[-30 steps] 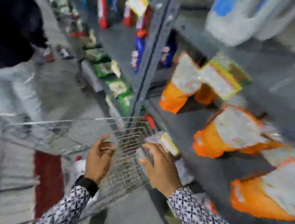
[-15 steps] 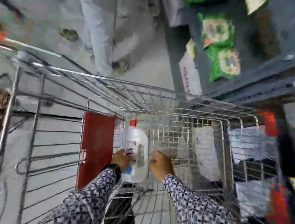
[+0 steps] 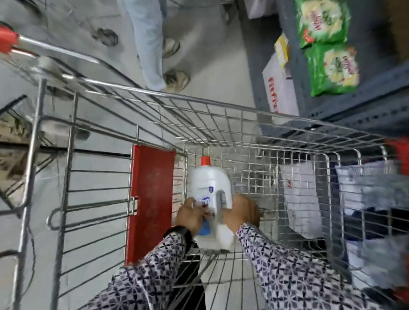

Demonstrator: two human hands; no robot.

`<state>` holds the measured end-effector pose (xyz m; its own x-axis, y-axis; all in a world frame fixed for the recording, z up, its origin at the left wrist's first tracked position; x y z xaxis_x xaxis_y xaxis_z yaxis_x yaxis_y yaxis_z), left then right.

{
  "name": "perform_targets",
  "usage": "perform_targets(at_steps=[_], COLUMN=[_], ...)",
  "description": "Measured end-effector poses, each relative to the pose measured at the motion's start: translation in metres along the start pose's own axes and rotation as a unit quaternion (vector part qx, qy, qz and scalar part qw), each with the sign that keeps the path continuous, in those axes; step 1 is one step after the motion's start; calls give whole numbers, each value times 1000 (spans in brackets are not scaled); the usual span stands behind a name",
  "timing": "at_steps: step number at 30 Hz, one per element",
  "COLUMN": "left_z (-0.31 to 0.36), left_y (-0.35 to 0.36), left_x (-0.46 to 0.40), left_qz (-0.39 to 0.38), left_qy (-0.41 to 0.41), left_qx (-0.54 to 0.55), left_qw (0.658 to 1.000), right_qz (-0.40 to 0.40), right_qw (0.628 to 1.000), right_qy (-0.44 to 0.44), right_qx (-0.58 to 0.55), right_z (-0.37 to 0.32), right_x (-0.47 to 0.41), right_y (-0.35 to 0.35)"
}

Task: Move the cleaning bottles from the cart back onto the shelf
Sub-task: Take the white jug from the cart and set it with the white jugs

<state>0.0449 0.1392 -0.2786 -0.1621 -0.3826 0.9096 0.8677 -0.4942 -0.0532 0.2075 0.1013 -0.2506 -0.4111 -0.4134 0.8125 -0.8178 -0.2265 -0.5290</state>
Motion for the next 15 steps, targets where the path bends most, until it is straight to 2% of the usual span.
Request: perform_targets(at_steps=[2,6,8,12,15], left_z=[16,60,83,115,127], left_y=[7,37,59,110,156], left_x=[25,93,151,277,377], left_qz=[-22,-109,-151,-224,-336], left_qy=[12,67,125,251,329], left_qx=[39,11,2,-39,-33], left_qw=[999,992,981,941,882], right_qz=[17,64,114,254,341], right_qw=[999,990,979,935,873], right_qy=[-22,-68,-101,-147,-170], right_qx=[-45,-102,-133,-200,-303], right_z=[9,33,52,100,149], right_x=[32,111,170,299,396], right_y=[-28,-89,-127,-186,-211])
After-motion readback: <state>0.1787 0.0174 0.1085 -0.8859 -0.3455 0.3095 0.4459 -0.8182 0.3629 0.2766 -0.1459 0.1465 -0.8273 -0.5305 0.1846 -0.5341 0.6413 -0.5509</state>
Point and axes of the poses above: each hand's wrist, its own x-axis away from the middle knuckle, its own y-axis out of the palm, z = x × y, the point moved 6 cm from there along -x, towards the middle knuckle, and after that the axes turned 6 degrees about -z, right-handed, at the moved point
